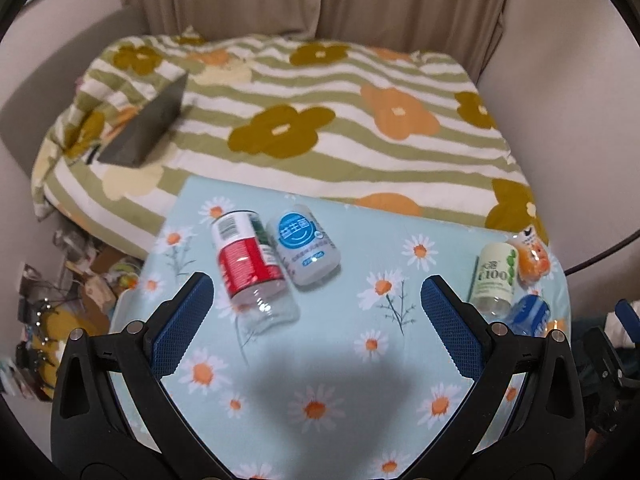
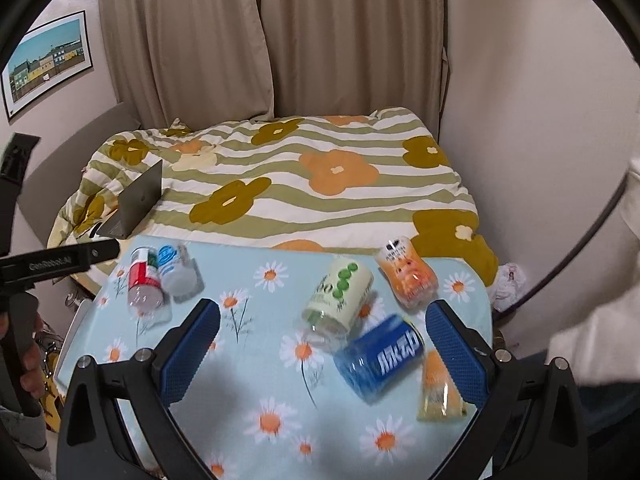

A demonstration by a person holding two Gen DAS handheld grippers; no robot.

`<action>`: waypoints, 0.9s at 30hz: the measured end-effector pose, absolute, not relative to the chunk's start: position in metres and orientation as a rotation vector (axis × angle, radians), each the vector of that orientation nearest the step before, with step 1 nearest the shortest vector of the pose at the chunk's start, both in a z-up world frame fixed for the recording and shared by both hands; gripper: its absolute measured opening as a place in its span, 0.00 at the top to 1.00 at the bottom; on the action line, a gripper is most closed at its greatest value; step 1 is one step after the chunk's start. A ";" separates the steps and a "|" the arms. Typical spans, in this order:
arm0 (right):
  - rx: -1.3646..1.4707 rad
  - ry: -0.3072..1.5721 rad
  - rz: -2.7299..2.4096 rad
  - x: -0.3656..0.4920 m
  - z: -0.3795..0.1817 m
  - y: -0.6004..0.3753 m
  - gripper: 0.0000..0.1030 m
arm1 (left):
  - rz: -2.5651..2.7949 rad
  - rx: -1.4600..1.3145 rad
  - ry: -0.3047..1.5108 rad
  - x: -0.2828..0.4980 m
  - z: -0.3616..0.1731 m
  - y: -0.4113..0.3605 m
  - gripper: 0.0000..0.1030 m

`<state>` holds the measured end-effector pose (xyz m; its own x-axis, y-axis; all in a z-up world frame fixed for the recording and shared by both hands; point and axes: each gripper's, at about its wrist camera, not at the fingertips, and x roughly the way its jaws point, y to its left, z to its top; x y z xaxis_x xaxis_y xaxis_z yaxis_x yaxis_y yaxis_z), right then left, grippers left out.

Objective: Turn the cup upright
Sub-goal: 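Move the left gripper to the white cup lying on its side and grasp it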

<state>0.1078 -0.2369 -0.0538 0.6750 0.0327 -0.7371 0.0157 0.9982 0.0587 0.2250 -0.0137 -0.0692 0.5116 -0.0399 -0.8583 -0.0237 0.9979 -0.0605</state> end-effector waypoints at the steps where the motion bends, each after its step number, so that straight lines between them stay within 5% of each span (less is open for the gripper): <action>1: 0.060 0.837 0.013 0.115 -0.057 -0.237 0.00 | -0.012 -0.065 1.051 0.234 -0.076 -0.015 0.00; 15: 0.053 0.987 -0.017 0.181 -0.107 -0.227 0.00 | 0.009 -0.120 1.240 0.312 -0.167 -0.003 0.00; 27: 0.043 1.038 -0.032 0.202 -0.125 -0.219 0.00 | -0.023 -0.080 1.263 0.332 -0.188 -0.009 0.05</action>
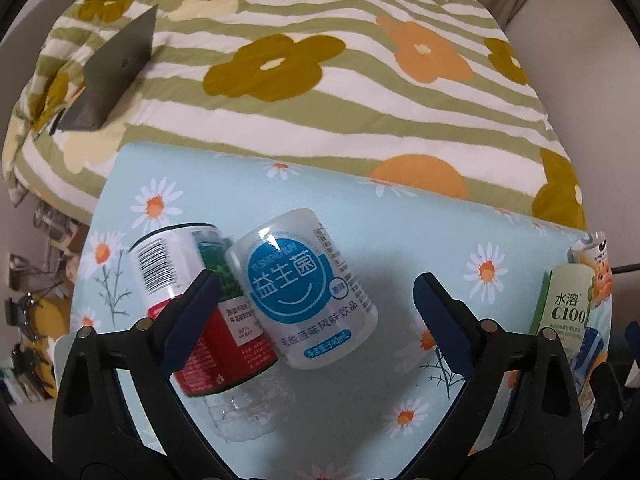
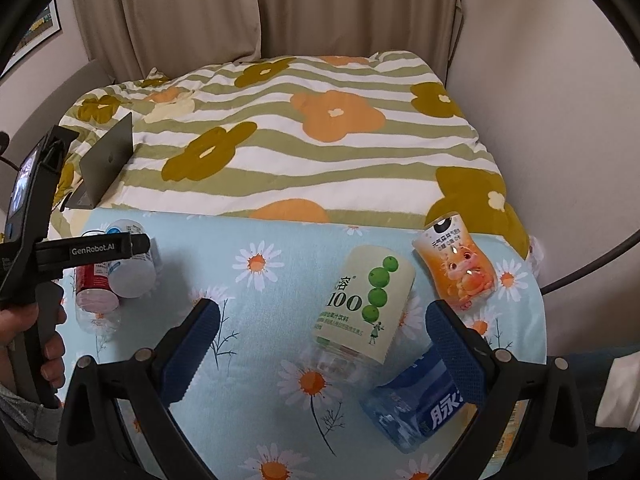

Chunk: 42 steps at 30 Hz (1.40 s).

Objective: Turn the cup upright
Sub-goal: 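Move the left gripper to the white cup lying on its side and grasp it, then lift the white cup with the left gripper, lower it and open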

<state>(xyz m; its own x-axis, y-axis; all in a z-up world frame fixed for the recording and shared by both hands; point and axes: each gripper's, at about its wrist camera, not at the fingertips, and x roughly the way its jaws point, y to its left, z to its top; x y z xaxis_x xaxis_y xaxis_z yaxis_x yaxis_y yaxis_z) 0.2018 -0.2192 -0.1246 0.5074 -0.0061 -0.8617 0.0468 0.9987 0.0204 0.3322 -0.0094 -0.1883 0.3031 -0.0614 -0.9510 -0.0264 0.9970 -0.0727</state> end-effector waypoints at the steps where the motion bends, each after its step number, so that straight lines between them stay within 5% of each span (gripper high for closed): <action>1: 0.042 1.040 -0.034 0.202 -0.125 -0.218 0.00 | -0.028 -0.086 1.277 0.332 -0.191 -0.010 0.09; 6: 0.038 1.044 -0.044 0.202 -0.125 -0.217 0.00 | -0.021 -0.089 1.322 0.328 -0.207 -0.007 0.11; 11: 0.046 1.051 -0.054 0.202 -0.128 -0.216 0.00 | -0.016 -0.117 1.346 0.330 -0.217 -0.001 0.27; 28: 0.061 1.023 -0.061 0.178 -0.120 -0.215 0.00 | -0.082 -0.110 1.293 0.299 -0.195 -0.008 0.30; 42: 0.073 0.929 -0.014 0.106 -0.092 -0.227 0.00 | -0.164 -0.050 1.247 0.201 -0.160 -0.040 0.30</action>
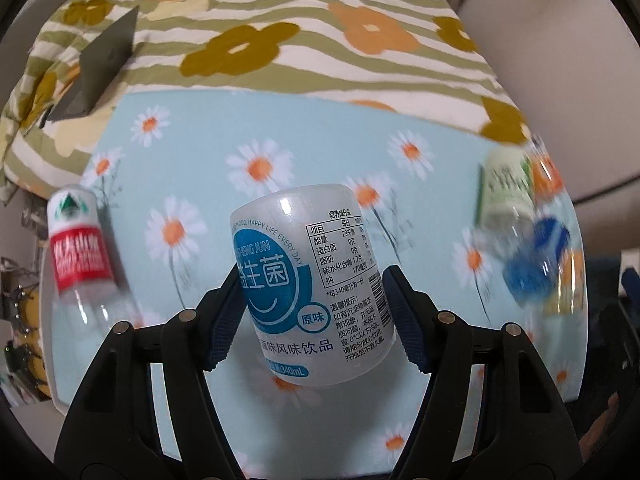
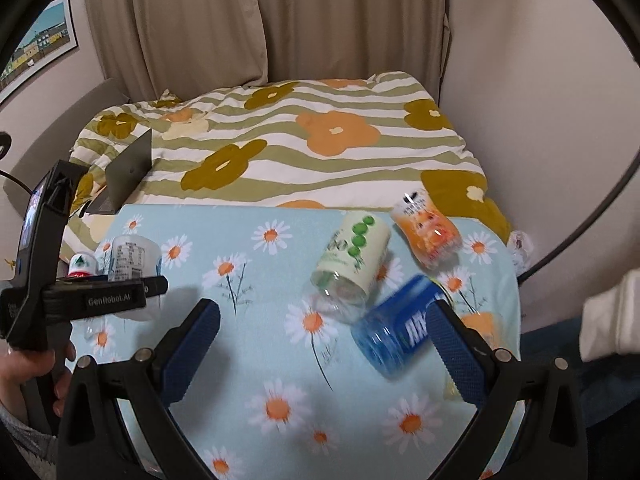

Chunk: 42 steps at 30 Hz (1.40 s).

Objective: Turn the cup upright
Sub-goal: 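Lift the white cup with the left gripper, lower it and open, then reach the right gripper to the lying white cup and grasp its body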

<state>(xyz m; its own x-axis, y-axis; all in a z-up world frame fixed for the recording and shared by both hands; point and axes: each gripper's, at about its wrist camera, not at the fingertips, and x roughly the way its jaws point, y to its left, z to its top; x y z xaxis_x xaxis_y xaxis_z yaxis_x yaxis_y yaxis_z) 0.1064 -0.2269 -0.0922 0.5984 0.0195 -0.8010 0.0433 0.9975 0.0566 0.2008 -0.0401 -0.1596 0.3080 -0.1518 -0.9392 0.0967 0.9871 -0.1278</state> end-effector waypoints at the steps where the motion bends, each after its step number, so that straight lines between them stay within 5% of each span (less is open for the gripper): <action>1: 0.073 0.929 -0.011 0.100 -0.093 -0.229 0.00 | -0.177 -0.041 1.248 0.193 -0.160 -0.045 0.30; 24: 0.104 1.005 -0.060 0.008 -0.138 -0.268 0.00 | -0.340 0.093 1.302 0.128 -0.217 -0.104 0.27; 26: 0.103 1.005 -0.061 0.007 -0.139 -0.269 0.00 | -0.330 0.104 1.295 0.128 -0.217 -0.105 0.11; 28: 0.106 1.004 -0.060 0.007 -0.139 -0.269 0.00 | -0.314 0.104 1.282 0.127 -0.215 -0.104 0.00; 42: 0.100 0.912 0.020 -0.010 -0.089 -0.275 0.00 | -0.188 0.110 1.138 0.084 -0.134 -0.082 0.00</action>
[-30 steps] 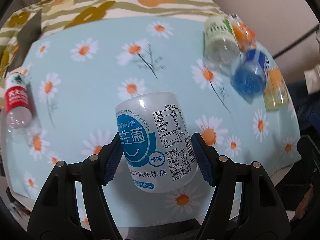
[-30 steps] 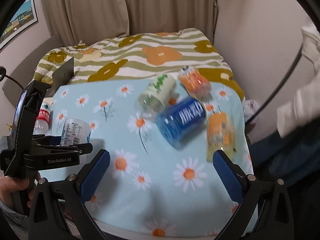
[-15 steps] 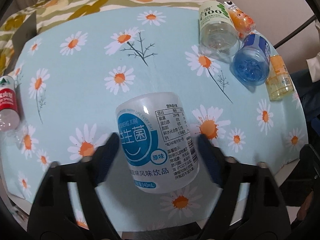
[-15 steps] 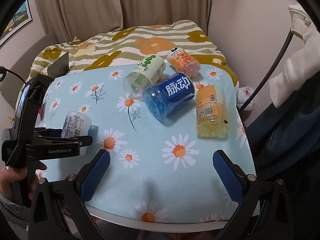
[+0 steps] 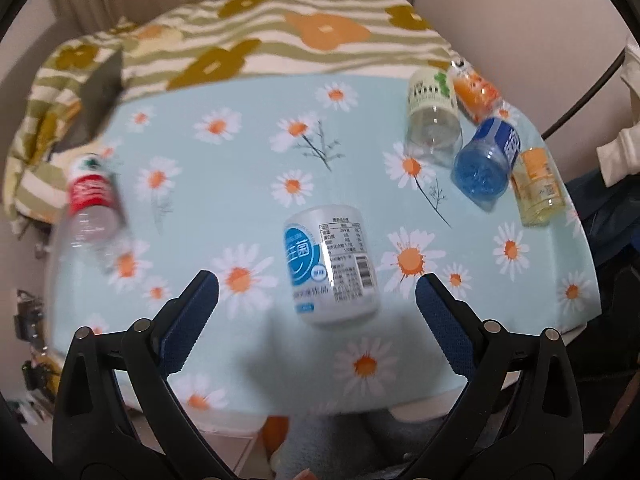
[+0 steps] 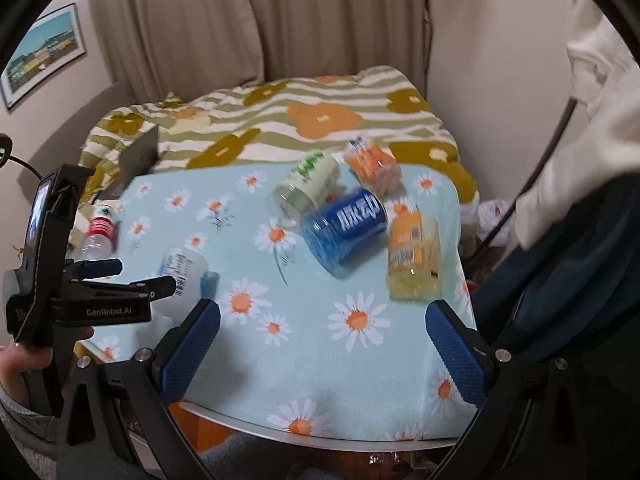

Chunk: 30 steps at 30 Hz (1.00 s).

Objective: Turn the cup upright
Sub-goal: 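Reach the right gripper to the lying white cup and grasp its body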

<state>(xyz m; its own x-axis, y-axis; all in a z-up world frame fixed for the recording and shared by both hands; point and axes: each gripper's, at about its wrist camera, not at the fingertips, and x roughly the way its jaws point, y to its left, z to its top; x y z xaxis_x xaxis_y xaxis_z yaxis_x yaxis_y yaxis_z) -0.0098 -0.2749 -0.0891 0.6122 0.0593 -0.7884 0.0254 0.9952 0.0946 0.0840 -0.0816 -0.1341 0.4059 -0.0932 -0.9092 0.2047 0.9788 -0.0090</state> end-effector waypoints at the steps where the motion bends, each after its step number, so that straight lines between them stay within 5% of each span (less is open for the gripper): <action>1: 0.092 0.909 0.037 -0.009 -0.085 -0.274 0.00 | -0.170 0.111 1.126 0.079 -0.127 -0.079 0.00; 11: 0.097 1.001 0.267 0.037 -0.058 -0.235 0.00 | -0.046 0.012 1.107 0.037 -0.097 -0.008 0.00; 23: 0.272 1.395 0.388 0.117 -0.135 -0.145 0.01 | -0.042 -0.053 1.162 0.045 -0.136 0.073 0.00; 30: 0.275 1.545 0.349 0.150 -0.175 -0.122 0.17 | -0.090 -0.072 1.203 0.056 -0.161 0.095 0.00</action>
